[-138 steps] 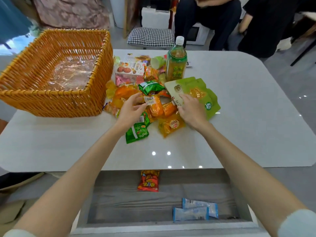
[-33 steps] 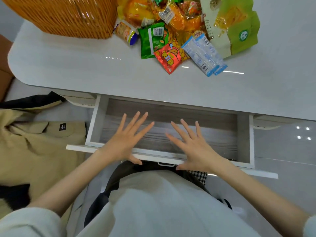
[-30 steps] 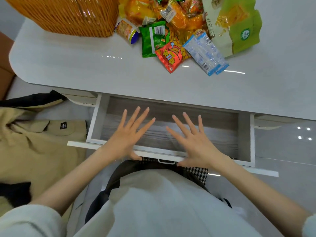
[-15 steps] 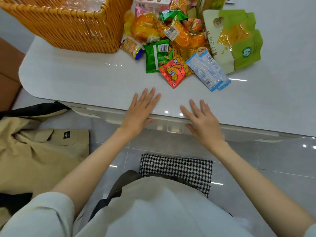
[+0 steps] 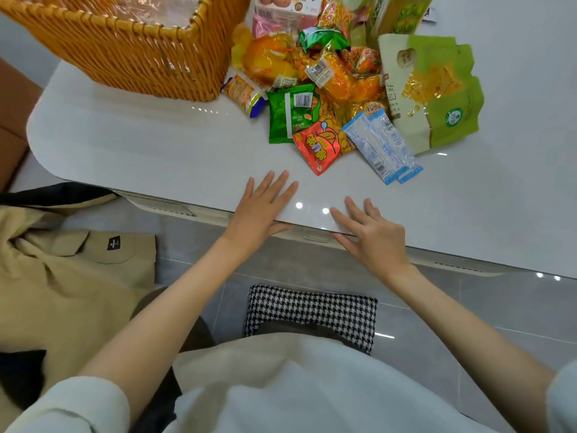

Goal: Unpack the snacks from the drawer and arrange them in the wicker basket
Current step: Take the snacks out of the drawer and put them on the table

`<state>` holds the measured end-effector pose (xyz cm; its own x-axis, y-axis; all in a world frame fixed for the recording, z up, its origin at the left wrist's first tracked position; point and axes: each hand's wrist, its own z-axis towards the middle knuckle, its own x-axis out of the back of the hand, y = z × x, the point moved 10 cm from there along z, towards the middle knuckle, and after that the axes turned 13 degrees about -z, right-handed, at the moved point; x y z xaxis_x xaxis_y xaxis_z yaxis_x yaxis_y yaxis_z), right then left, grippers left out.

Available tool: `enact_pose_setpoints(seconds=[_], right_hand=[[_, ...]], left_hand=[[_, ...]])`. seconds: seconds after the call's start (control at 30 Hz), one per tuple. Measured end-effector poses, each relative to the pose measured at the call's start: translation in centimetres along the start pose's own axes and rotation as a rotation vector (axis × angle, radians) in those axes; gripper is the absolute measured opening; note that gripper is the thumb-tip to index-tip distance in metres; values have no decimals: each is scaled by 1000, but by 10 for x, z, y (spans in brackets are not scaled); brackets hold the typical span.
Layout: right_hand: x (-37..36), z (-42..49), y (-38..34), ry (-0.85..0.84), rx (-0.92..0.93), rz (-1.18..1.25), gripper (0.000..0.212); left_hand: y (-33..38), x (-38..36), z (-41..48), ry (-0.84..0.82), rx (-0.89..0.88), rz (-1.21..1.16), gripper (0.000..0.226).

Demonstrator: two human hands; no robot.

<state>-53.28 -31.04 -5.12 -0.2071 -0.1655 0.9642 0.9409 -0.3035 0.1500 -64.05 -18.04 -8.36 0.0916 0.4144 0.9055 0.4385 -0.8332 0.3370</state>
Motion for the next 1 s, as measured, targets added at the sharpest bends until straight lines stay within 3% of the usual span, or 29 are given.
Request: enact_pose_setpoints(seconds=[0.23, 0.43, 0.53, 0.6, 0.7, 0.8, 1.0], right_hand=[[-1, 1, 0, 19, 6, -37, 40], [-9, 2, -2, 156, 24, -111, 38], [-24, -6, -8, 144, 48, -126, 38], [-30, -7, -6, 76, 41, -90, 40], [-49, -4, -1, -307, -9, 21, 52], [-46, -26, -21, -597, 187, 49, 63], [69, -46, 42, -569, 34, 256, 60]], left_hand=[[0, 4, 7, -54, 116, 59, 84], [-7, -5, 8, 99, 261, 107, 73], [-1, -26, -1, 140, 343, 141, 74], [5, -33, -9, 138, 368, 118, 72], [14, -28, -31, 105, 385, 68, 62], [24, -1, -64, 122, 458, 22, 60], [95, 92, -103, 124, 506, -117, 57]])
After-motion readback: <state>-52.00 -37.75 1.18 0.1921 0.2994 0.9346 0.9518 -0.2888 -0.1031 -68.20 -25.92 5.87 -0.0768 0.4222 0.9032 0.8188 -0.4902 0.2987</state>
